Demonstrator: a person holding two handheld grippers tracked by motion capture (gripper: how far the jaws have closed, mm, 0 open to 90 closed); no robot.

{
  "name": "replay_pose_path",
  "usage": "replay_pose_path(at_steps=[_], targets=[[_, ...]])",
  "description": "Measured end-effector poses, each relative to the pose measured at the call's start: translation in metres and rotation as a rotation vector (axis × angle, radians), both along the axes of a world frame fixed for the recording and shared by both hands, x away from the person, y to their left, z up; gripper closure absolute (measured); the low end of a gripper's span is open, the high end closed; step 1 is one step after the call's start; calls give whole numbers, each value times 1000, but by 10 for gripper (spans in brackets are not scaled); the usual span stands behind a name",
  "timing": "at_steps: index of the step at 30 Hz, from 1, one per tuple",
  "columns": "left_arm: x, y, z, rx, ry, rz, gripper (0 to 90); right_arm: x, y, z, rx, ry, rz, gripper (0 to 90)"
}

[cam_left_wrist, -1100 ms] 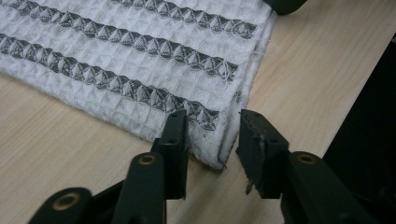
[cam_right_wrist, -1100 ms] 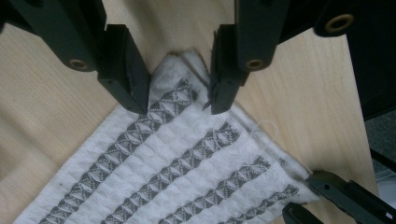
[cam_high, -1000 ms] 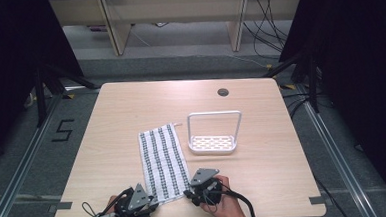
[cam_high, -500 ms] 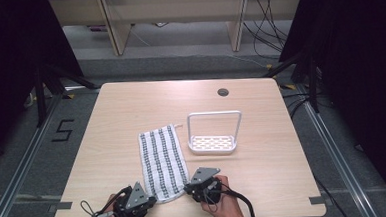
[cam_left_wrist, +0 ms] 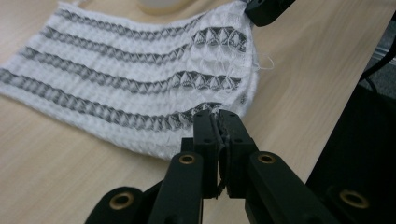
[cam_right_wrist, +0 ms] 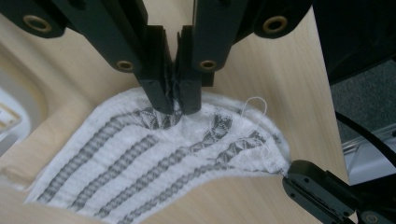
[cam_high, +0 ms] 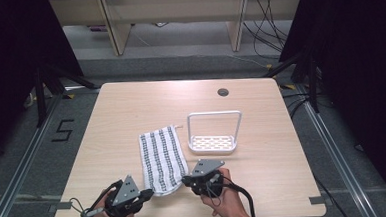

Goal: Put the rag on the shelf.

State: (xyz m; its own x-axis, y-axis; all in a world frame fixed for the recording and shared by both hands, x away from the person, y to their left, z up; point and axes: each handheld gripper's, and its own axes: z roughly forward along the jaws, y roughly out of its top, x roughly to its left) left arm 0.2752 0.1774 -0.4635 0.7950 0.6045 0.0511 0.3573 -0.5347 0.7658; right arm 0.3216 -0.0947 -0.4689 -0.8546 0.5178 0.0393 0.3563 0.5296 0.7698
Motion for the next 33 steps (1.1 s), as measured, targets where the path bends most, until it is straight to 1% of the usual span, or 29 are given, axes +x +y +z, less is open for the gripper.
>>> replay_pose_path(at_steps=[1,2,4,5,7,8,9,10,11,12,13,14,15,16,17,18,19,20,21,22,23,24,25,26,29,30,31,32,33], targets=[[3,3,6,-12,5,7,862,3,0,7,16,-1,5,860],[3,3,6,-12,5,7,861,3,0,7,16,-1,5,860],[7,7,13,-92,26,8,860,5,0,14,29,-4,-1,861],[8,8,16,-95,26,4,860,7,1,18,38,-18,11,861],[12,8,24,-101,20,4,860,9,1,25,49,-19,9,861],[15,8,31,-142,40,1,861,11,1,35,59,-12,10,862],[15,8,31,-142,40,1,861,11,1,35,59,-12,10,862],[17,7,37,-156,29,-2,861,12,1,39,64,-22,15,862],[18,8,44,-143,23,-6,861,12,1,46,74,-15,8,862],[20,8,50,-154,21,-10,861,14,1,52,78,-28,21,862],[21,8,58,-158,15,-9,862,18,2,64,96,-48,27,863],[22,9,66,-157,7,-13,862,18,2,64,96,-48,27,863],[23,9,73,-163,-2,-18,862,18,2,71,102,-39,23,863],[24,10,85,-169,-17,-23,862,21,2,83,117,-69,33,863],[25,10,91,-169,-22,-24,862,22,3,88,122,-74,41,863],[26,10,97,-171,-28,-27,862,22,3,95,126,-65,37,863],[26,10,97,-171,-28,-27,862,22,3,95,126,-65,37,863],[27,10,104,-177,-34,-34,862,21,3,101,136,-53,17,864],[29,10,115,-189,-44,-38,863,24,2,115,157,-103,36,864],[29,9,121,-183,-55,-34,862,23,1,119,170,-82,32,864],[29,9,121,-183,-55,-34,863,23,1,119,170,-82,32,864],[29,8,128,-184,-66,-35,863,24,1,125,186,-68,43,864],[30,8,134,-189,-70,-43,863,24,-1,137,191,-99,41,864],[30,7,137,-190,-69,-48,863,24,-1,137,191,-99,41,864],[28,3,151,-190,-78,-69,862,21,-7,154,209,-89,40,864],[28,2,154,-190,-79,-75,862,21,-7,154,209,-89,40,864],[28,1,157,-198,-83,-79,862,21,-8,156,213,-108,43,864],[27,0,161,-196,-87,-83,862,20,-11,160,220,-93,45,864],[27,0,163,-197,-91,-86,862,18,-14,163,231,-100,45,864]])
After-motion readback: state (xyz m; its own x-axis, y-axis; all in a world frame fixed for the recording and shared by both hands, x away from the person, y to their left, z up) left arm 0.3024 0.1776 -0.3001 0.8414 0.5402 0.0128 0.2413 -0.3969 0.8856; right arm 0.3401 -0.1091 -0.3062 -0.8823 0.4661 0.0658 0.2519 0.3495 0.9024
